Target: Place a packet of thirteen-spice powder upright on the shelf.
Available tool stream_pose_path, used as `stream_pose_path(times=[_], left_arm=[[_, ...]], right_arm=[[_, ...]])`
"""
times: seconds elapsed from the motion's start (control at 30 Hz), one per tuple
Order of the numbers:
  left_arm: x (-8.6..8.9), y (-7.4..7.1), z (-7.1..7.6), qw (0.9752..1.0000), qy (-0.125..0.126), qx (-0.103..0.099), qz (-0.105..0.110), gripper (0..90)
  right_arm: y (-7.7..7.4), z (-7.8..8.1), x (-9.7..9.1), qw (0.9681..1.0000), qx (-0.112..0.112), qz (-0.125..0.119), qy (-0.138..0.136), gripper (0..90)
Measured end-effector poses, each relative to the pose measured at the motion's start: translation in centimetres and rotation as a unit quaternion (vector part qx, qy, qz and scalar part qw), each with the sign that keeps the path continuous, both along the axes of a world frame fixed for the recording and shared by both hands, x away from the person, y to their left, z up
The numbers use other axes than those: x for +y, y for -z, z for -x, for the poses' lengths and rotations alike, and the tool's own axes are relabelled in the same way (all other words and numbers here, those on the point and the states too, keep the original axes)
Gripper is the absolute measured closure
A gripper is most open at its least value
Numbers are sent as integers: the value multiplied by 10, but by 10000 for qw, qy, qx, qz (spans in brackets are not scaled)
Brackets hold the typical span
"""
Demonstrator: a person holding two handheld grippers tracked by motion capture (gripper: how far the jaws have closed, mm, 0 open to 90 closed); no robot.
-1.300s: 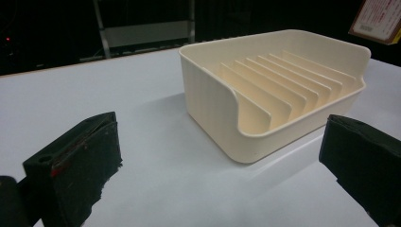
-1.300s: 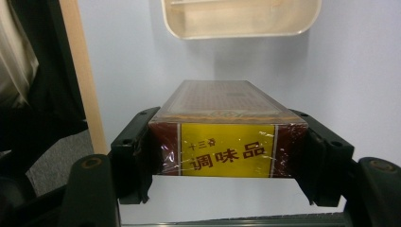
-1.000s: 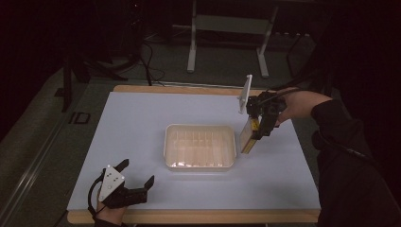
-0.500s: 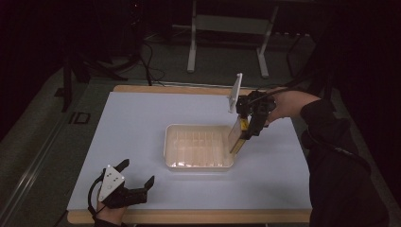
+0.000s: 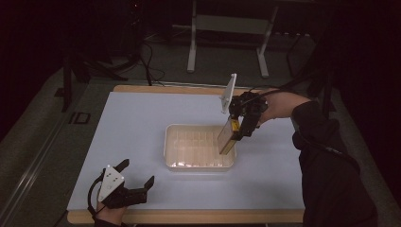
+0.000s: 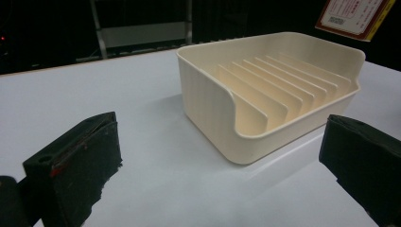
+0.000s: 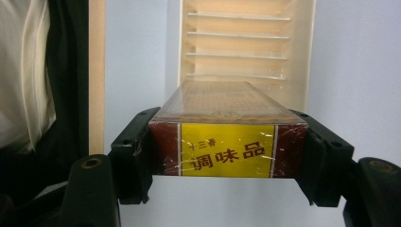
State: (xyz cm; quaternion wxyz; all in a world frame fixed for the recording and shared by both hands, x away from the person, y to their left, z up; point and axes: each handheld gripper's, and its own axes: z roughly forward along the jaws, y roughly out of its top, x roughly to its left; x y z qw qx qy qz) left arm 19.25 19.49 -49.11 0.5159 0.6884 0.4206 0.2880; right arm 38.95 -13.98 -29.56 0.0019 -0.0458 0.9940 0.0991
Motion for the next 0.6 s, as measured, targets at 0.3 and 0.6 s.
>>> stream_pose_path(times=[0.3, 0.6], left_arm=[[0, 0, 0, 10000, 8, -14, -11, 0], [-1, 0, -1, 10000, 24, -13, -24, 0]], right_arm=[[6, -5, -6, 9994, 3, -318, -104, 318], [25, -17, -14, 9988, 88, -481, -12, 318]])
